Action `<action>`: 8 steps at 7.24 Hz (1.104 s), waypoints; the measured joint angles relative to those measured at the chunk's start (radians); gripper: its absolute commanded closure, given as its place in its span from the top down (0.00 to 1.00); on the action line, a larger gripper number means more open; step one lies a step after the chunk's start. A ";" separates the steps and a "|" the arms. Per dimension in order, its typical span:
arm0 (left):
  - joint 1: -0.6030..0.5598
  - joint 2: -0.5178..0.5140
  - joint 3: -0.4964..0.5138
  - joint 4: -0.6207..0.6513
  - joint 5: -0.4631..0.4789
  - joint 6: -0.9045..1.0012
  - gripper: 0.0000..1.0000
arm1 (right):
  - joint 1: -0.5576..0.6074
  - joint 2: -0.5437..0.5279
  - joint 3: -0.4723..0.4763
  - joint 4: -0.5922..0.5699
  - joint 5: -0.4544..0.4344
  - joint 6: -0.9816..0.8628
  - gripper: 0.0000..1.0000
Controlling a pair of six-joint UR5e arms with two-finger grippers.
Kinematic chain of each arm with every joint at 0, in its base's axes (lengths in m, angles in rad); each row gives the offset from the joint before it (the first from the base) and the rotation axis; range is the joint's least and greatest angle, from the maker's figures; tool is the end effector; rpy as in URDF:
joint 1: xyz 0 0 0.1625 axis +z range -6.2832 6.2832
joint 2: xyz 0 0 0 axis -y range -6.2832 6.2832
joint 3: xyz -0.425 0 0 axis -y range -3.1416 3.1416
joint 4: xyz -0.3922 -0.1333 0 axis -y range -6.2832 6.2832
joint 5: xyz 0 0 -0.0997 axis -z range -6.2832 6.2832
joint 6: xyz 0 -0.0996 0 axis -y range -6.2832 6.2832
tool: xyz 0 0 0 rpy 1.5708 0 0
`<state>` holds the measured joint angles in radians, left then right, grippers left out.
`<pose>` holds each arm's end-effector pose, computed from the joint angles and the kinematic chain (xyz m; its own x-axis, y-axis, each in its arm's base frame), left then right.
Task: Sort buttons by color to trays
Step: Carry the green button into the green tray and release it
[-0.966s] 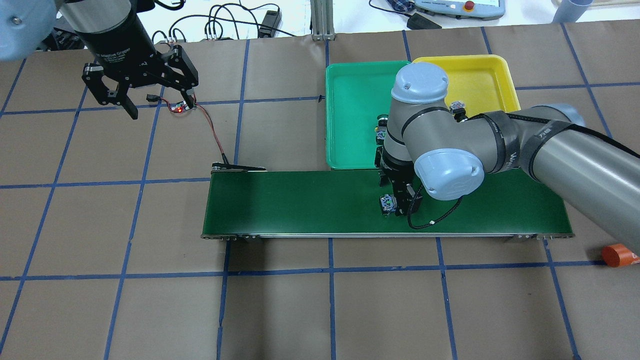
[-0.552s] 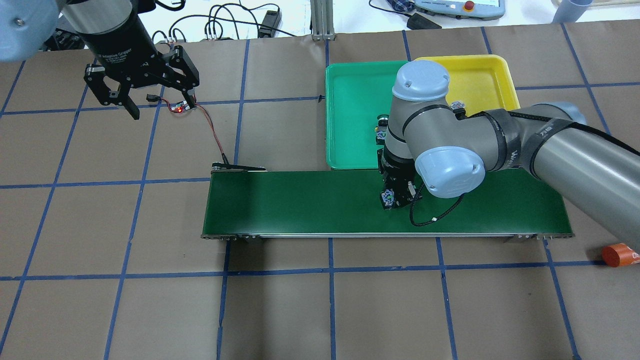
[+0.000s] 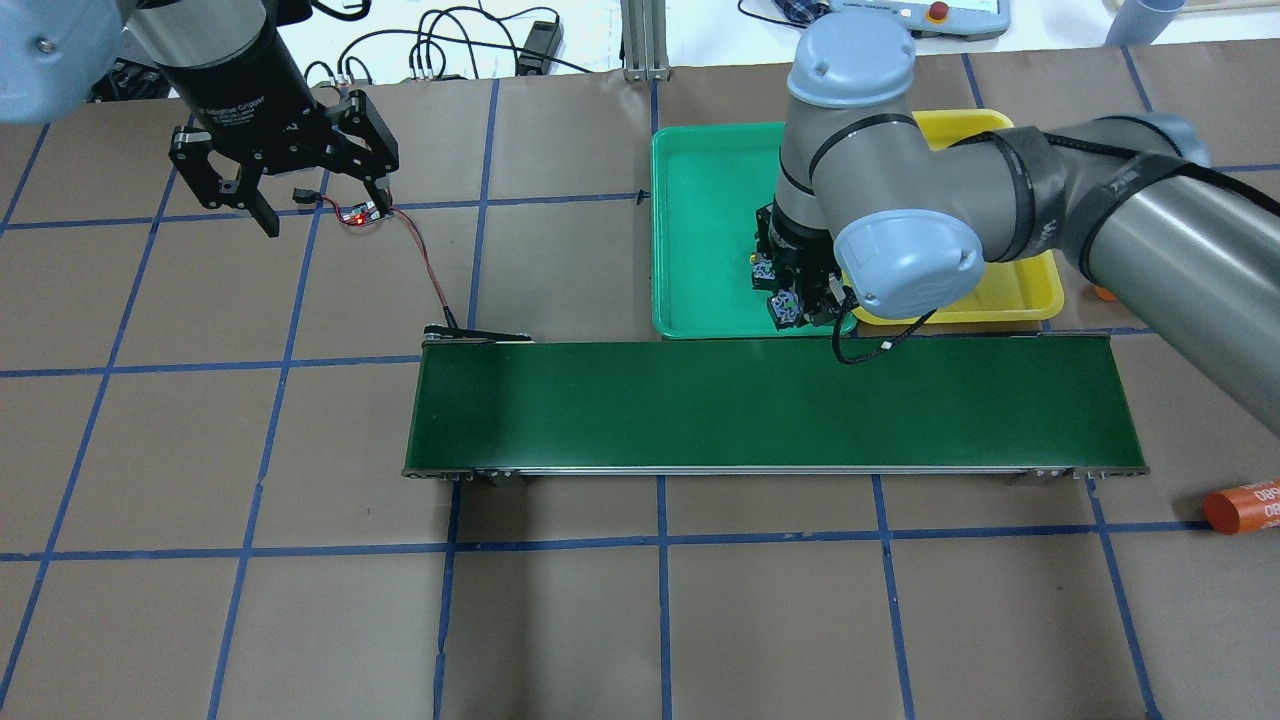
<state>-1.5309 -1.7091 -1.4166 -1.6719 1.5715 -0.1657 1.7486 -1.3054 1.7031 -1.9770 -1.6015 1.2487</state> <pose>-0.1115 -0.5465 0.4820 -0.9790 -0.2035 -0.0147 -0.2040 0.9754 0.0838 0.2296 -0.5415 0.3220 -0.4792 0.8777 0.0017 0.8772 0.4790 -0.0318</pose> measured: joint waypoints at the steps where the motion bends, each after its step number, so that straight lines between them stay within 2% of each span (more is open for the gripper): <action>1: 0.000 0.000 -0.006 0.013 0.000 0.000 1.00 | 0.000 0.047 -0.039 -0.026 -0.021 -0.074 0.00; 3: 0.000 0.003 -0.007 0.020 0.002 0.000 1.00 | -0.002 0.152 -0.077 -0.093 -0.064 -0.188 0.00; 5: 0.000 0.006 -0.010 0.021 0.003 0.000 1.00 | -0.004 0.196 -0.078 -0.114 -0.086 -0.313 0.37; 6: -0.001 0.008 -0.013 0.021 0.004 0.001 1.00 | -0.004 0.213 -0.079 -0.122 -0.090 -0.348 0.44; 7: -0.002 0.014 -0.018 0.018 0.004 0.001 1.00 | -0.005 0.226 -0.081 -0.136 -0.091 -0.378 0.99; 8: -0.003 0.025 -0.030 0.016 0.003 0.002 1.00 | -0.006 0.236 -0.083 -0.151 -0.091 -0.413 1.00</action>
<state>-1.5340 -1.6840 -1.4467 -1.6559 1.5747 -0.1635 1.7422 -1.0697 1.6202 -2.1275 -1.6926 0.8354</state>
